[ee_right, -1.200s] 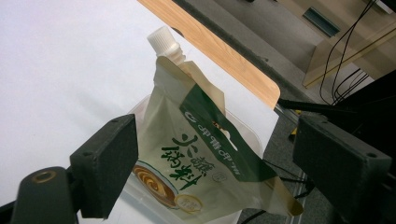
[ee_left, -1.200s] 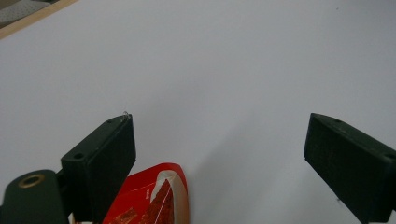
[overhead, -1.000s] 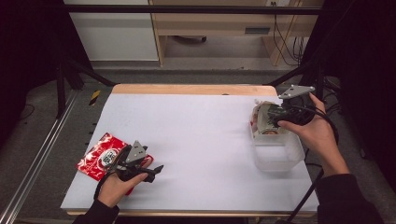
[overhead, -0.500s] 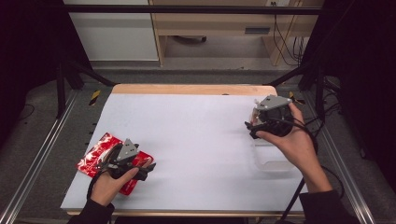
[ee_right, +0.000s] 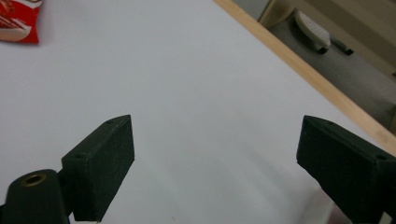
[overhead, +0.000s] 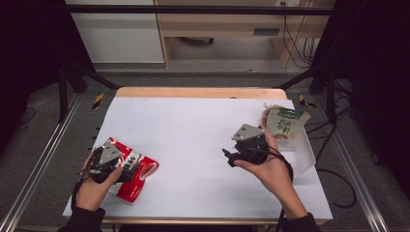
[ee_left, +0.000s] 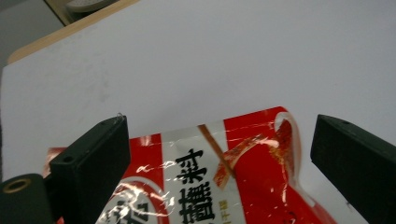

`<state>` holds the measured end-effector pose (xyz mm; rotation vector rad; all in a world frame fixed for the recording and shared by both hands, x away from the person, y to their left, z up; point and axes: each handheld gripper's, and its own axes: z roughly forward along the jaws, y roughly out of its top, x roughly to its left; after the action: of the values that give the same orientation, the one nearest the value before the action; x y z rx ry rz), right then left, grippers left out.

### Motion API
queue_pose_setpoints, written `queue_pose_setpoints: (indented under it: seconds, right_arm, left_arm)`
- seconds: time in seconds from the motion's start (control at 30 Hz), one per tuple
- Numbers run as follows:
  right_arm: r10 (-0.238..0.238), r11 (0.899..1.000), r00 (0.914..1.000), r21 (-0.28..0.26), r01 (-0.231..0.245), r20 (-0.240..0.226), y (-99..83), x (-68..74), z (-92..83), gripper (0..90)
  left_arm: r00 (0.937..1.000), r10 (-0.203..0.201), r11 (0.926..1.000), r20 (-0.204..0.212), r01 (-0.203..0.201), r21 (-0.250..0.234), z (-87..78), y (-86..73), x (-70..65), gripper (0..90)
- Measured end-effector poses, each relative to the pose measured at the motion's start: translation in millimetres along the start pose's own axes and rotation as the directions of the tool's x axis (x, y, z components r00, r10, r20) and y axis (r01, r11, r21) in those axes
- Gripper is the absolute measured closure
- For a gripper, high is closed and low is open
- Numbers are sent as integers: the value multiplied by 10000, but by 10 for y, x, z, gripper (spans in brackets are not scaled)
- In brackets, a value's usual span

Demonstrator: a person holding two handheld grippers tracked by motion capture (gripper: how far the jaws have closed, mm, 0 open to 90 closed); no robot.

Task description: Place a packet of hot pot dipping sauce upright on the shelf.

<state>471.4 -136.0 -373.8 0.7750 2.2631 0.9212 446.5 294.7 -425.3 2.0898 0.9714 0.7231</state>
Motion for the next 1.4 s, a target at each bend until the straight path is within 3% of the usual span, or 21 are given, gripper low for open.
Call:
queue_pose_setpoints:
  seconds: [0.23,0.53,0.77,0.83,1.0,1.4]
  right_arm:
    - [220,9996,9987,186,-211,-463,-129,226,235,125]
    - [298,9992,9974,297,-279,-661,-300,442,410,125]
    - [620,9977,9957,333,-598,-688,-394,489,425,127]
    - [743,9969,9949,328,-722,-685,-412,486,428,127]
    - [930,9953,9940,339,-912,-581,-449,471,435,127]
    - [714,9958,9961,609,-683,-512,-498,491,488,128]
  left_arm:
    - [9962,-433,9991,-750,430,-58,-125,-147,185,54]
    - [9886,-875,9962,-1223,874,-67,-280,-294,360,58]
    - [9843,-1022,9948,-1439,1016,-118,-367,-386,485,59]
    - [9825,-1157,9933,-1460,1134,-238,-382,-417,499,59]
    - [9832,-1067,9942,-1481,1040,-263,-395,-476,494,56]
    - [9799,-1203,9927,-1588,1196,-142,-476,-625,547,50]
